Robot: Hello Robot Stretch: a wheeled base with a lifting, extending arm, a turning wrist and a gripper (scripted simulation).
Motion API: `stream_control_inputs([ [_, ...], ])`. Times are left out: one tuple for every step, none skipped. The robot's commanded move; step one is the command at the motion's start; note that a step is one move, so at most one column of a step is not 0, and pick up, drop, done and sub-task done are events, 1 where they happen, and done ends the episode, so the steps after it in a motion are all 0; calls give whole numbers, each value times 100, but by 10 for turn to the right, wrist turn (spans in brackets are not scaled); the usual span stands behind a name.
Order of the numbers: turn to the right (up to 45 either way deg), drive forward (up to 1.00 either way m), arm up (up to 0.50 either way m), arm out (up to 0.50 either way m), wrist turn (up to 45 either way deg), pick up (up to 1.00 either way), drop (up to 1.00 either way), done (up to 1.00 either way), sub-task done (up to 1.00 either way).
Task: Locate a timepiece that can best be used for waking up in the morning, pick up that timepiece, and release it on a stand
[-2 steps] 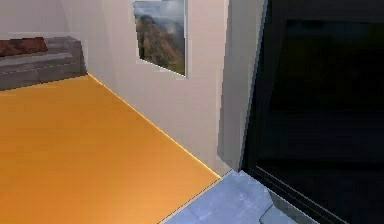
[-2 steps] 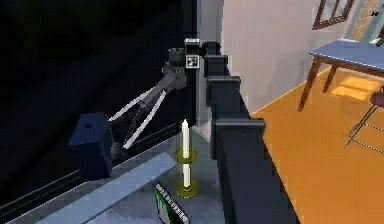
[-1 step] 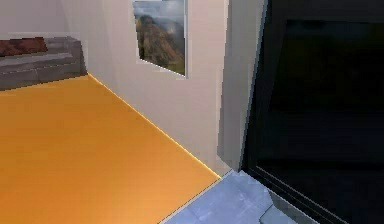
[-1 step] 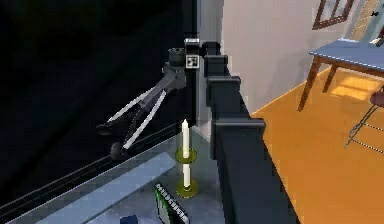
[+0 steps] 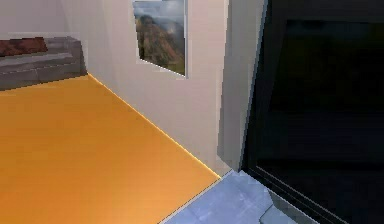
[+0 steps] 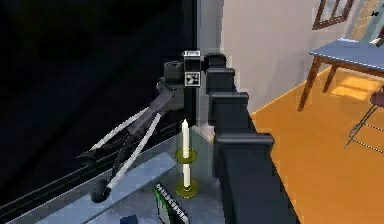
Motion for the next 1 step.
stream_control_inputs([
  [0, 0, 0, 0, 0, 0, 0, 100, 0],
])
